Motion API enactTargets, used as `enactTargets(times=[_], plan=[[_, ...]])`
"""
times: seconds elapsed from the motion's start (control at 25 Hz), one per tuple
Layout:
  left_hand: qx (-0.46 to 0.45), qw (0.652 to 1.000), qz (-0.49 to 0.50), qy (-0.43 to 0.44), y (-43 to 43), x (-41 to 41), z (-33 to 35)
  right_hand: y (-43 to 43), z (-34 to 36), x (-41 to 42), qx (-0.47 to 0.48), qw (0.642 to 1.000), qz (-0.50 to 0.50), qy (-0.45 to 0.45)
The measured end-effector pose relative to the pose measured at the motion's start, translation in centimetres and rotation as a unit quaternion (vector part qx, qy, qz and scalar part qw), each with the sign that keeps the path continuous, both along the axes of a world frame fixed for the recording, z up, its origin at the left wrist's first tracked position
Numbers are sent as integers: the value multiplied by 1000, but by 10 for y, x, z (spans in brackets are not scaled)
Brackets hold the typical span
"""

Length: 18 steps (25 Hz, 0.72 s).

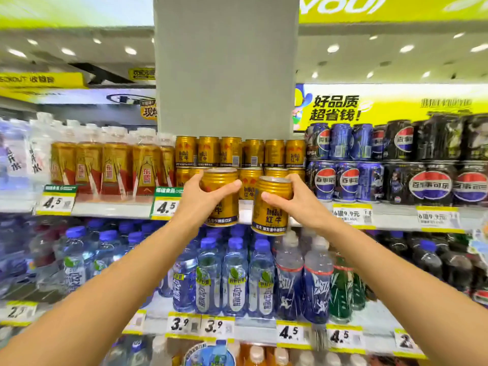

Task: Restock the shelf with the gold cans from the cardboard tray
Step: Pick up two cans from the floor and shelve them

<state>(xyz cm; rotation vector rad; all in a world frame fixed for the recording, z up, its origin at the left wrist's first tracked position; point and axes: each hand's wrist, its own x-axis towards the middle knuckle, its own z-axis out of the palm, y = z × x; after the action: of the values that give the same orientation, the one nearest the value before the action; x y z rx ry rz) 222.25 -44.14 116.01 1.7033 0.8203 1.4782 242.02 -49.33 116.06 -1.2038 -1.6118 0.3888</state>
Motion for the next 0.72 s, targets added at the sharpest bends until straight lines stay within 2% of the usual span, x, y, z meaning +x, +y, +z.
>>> enactTargets(times=[0.2, 0.36, 0.72], plan=[[13, 998, 58, 16, 53, -13, 50, 34, 50, 13, 17, 999, -39, -15], [12, 999, 46, 2, 101, -19, 83, 66, 87, 18, 33, 998, -58, -1], [-7, 997, 78, 3, 180, -2, 85, 125, 97, 38, 4, 995, -100, -6]])
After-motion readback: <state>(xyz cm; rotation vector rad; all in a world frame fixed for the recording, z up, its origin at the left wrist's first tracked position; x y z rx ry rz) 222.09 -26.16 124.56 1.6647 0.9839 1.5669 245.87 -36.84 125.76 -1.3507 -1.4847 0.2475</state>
